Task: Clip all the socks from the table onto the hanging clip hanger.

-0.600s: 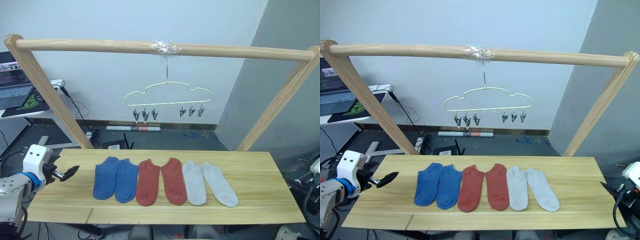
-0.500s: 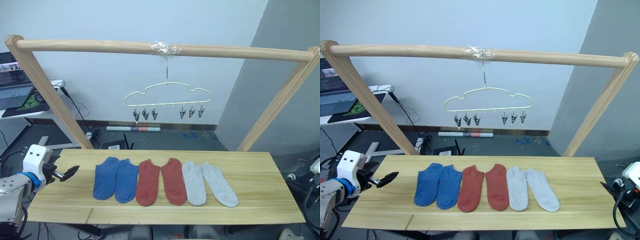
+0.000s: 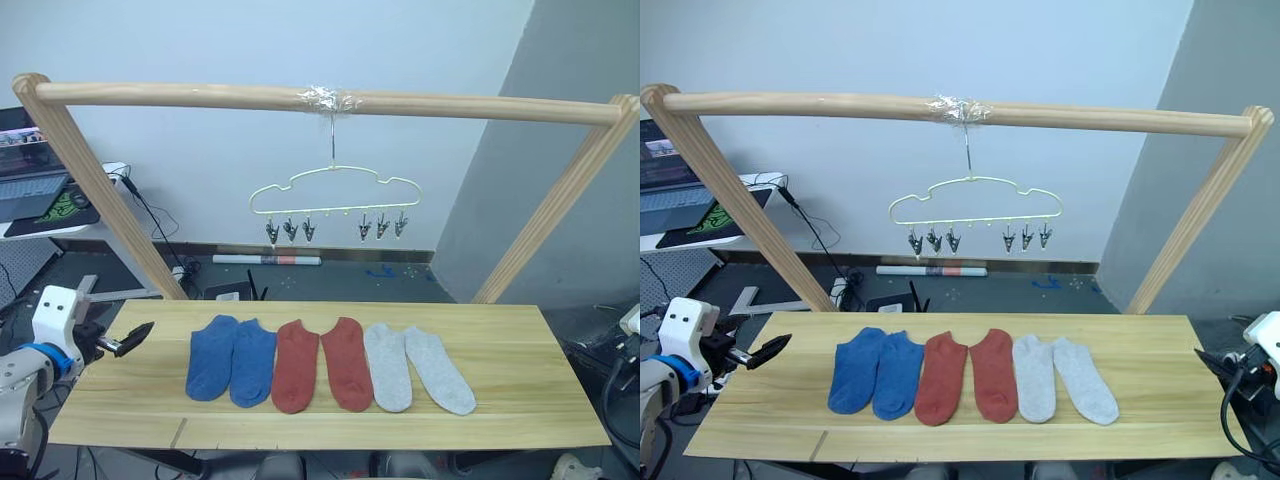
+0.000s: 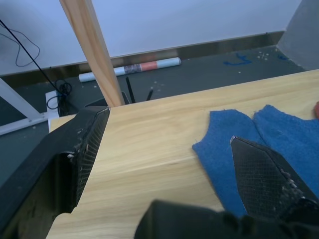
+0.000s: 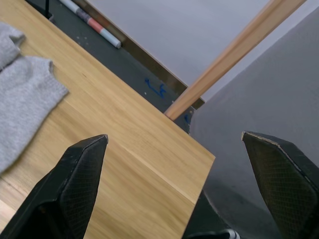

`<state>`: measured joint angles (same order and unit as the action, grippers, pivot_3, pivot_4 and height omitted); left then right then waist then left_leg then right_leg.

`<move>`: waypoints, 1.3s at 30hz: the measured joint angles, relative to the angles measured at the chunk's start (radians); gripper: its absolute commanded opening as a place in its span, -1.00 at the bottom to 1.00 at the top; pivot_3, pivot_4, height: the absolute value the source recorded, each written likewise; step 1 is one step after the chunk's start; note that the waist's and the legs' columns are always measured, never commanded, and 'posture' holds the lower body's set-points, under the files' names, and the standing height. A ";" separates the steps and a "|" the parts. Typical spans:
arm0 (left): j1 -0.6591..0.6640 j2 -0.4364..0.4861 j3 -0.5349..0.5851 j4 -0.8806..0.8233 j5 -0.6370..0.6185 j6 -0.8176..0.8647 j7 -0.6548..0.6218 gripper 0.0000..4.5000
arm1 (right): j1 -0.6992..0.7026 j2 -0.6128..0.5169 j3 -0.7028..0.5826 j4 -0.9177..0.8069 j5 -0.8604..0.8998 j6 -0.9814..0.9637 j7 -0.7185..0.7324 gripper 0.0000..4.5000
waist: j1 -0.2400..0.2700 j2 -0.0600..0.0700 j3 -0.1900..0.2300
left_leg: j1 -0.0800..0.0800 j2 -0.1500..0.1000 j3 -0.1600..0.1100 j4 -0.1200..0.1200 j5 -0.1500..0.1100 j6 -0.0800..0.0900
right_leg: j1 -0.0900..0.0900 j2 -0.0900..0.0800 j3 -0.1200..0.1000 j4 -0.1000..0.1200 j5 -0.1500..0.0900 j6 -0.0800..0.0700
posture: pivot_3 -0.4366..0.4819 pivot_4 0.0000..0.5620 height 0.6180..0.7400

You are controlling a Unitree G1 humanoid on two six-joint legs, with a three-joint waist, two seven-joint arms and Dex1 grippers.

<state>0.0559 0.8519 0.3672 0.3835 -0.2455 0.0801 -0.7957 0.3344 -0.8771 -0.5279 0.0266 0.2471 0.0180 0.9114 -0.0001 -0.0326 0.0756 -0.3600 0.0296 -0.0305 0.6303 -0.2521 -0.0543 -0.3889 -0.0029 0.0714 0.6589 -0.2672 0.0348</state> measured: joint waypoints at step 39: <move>-0.217 -0.495 -0.162 -0.600 -0.046 0.103 0.379 0.20 | -0.414 0.191 0.414 -0.694 0.214 0.507 -0.214 1.00 | -0.027 -0.001 0.163 | -0.022 -0.001 -0.013 0.015 -0.001 0.001 | -0.011 0.001 -0.005 0.003 0.006 0.007 | -0.01 0.02 1.00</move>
<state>-0.1610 0.3565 0.2049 -0.2166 -0.2911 0.1835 -0.4168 -0.0798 -0.6861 -0.1140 -0.6672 0.4610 0.5251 0.6974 -0.0269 -0.0332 0.2382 -0.3817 0.0285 -0.0437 0.6455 -0.2536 -0.0528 -0.3995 -0.0023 0.0663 0.6623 -0.2616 0.0420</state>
